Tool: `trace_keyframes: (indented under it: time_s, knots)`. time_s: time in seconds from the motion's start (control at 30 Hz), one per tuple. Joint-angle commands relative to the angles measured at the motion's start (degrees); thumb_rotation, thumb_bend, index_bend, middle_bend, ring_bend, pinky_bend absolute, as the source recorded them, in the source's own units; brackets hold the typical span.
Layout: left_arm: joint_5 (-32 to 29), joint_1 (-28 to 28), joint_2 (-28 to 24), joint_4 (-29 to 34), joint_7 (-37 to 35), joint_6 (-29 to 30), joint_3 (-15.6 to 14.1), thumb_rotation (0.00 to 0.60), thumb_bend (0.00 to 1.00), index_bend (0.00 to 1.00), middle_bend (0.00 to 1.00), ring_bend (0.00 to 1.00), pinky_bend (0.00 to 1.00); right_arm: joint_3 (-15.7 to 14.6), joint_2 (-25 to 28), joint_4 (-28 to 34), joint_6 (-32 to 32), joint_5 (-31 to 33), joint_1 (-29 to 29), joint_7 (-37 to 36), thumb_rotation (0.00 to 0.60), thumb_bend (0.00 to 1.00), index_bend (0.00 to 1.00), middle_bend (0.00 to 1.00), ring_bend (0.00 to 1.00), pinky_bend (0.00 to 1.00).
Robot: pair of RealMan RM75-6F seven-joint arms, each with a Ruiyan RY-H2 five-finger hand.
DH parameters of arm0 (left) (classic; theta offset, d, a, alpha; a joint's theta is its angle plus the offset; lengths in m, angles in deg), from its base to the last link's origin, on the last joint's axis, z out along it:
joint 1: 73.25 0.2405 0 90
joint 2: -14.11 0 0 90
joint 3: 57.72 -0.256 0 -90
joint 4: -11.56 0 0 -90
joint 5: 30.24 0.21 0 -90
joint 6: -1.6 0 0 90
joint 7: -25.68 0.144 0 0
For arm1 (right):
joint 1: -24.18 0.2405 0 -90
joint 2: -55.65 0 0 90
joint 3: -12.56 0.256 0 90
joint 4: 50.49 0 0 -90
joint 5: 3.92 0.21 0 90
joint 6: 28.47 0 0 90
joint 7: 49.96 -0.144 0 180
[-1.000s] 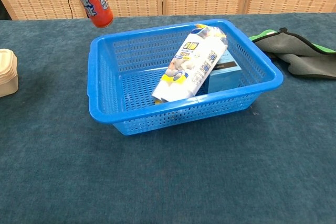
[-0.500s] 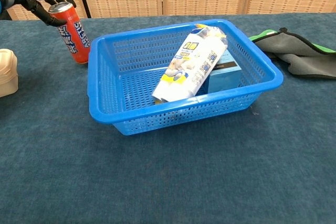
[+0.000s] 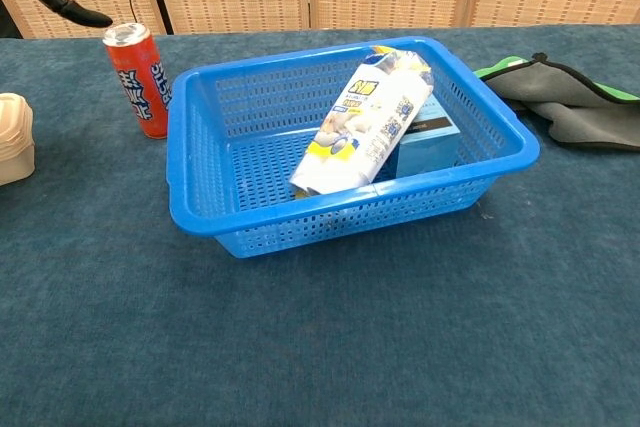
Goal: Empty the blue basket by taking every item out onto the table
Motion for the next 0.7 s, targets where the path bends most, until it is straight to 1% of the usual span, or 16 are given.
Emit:
trace_keyframes:
  time_s: [0.03, 0.1, 0.17, 0.23, 0.33, 0.5, 0.6, 0.63, 0.7]
  knots:
    - [6.5, 1.4, -3.6, 6.4, -1.9, 3.8, -0.6, 0.600, 0.21, 0.00, 0.00, 0.00, 0.05, 0.0, 0.1, 0.2, -0.1, -0.1, -0.1, 0.0, 0.600, 0.00, 0.00, 0.00, 0.00, 0.00]
    - [9.1, 1.2, -4.3, 9.4, -1.6, 4.2, -1.3, 0.600, 0.21, 0.00, 0.00, 0.00, 0.05, 0.0, 0.2, 0.3, -0.1, -0.1, -0.1, 0.0, 0.600, 0.00, 0.00, 0.00, 0.00, 0.00]
    - [9.8, 0.8, -4.7, 11.6, -1.0, 3.7, -1.8, 0.600, 0.21, 0.00, 0.00, 0.00, 0.05, -0.1, 0.3, 0.3, -0.1, -0.1, -0.1, -0.1, 0.600, 0.00, 0.00, 0.00, 0.00, 0.00]
    - [9.5, 0.0, -4.7, 13.7, -1.3, 2.5, -2.0, 0.600, 0.21, 0.00, 0.00, 0.00, 0.05, -0.1, 0.3, 0.3, -0.1, -0.1, -0.1, -0.2, 0.600, 0.00, 0.00, 0.00, 0.00, 0.00]
    - [6.9, -1.9, -3.6, 16.1, -4.7, -1.0, -1.5, 0.600, 0.21, 0.00, 0.00, 0.00, 0.05, -0.1, 0.4, 0.1, 0.0, -0.2, -0.1, -0.6, 0.600, 0.00, 0.00, 0.00, 0.00, 0.00]
    - [3.9, -3.4, -0.2, 15.9, -13.3, -4.2, -0.3, 0.600, 0.20, 0.00, 0.00, 0.00, 0.05, -0.1, 0.4, -0.2, 0.0, -0.1, -0.1, -1.1, 0.600, 0.00, 0.00, 0.00, 0.00, 0.00]
    - [2.8, -3.7, 1.7, 14.6, -17.5, -5.5, 0.0, 0.600, 0.13, 0.00, 0.00, 0.00, 0.03, -0.1, 0.5, -0.4, 0.1, 0.0, -0.1, -1.3, 0.600, 0.00, 0.00, 0.00, 0.00, 0.00]
    - [0.9, -3.9, 3.3, 13.9, -21.0, -7.1, 0.2, 0.600, 0.12, 0.00, 0.00, 0.00, 0.02, 0.0, 0.5, -0.6, 0.2, 0.0, -0.1, -1.5, 0.600, 0.00, 0.00, 0.00, 0.00, 0.00]
    - [-1.1, -4.8, 5.1, 12.0, -23.8, -9.3, 0.7, 0.600, 0.08, 0.00, 0.00, 0.00, 0.00, 0.0, 0.5, -0.8, 0.4, 0.1, 0.0, -1.7, 0.600, 0.00, 0.00, 0.00, 0.00, 0.00]
